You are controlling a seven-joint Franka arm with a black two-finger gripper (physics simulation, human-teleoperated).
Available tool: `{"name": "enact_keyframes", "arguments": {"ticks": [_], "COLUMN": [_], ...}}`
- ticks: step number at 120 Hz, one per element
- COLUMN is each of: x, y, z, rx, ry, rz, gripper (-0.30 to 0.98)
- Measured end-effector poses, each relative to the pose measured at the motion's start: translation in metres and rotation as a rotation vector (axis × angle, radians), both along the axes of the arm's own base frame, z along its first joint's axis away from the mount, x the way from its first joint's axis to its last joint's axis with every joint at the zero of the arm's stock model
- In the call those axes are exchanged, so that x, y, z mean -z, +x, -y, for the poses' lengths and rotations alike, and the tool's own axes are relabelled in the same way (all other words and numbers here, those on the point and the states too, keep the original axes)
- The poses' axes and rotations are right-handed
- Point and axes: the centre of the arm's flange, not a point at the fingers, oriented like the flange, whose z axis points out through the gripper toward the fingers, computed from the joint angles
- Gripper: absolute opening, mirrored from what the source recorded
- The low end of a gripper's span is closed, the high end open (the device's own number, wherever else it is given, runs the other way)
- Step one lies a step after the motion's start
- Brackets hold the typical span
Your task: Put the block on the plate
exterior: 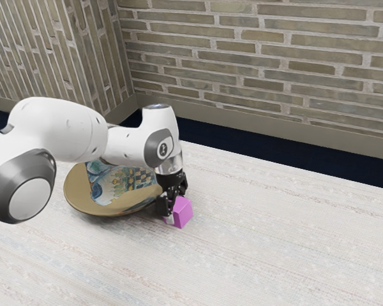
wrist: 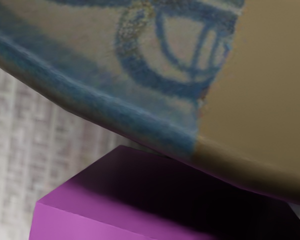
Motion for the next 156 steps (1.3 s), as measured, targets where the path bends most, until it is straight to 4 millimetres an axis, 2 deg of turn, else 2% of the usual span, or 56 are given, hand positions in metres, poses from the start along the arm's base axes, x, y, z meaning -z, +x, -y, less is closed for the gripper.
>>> {"name": "enact_keyframes", "arguments": {"ticks": [52,76,91,108,118,133,156], "x": [-0.006,-0.018,-0.039,-0.048,-0.066,-0.094,-0.142], "y": [0.001,0.003,0.005,0.004,0.004,0.007,0.013], "z": [0.006,0.007,0.008,0.023,0.026,0.023,-0.001], "rx": [0.001,-0.002,-0.001,0.018,0.021,0.027,0.015], "ry": [-0.009,-0.015,-0.026,-0.035,-0.046,-0.050,-0.034], "rz": [0.010,0.035,0.070,0.086,0.109,0.143,0.193], "gripper": [0.47,0.39,0.35,0.33,0.33,0.33,0.34]}}
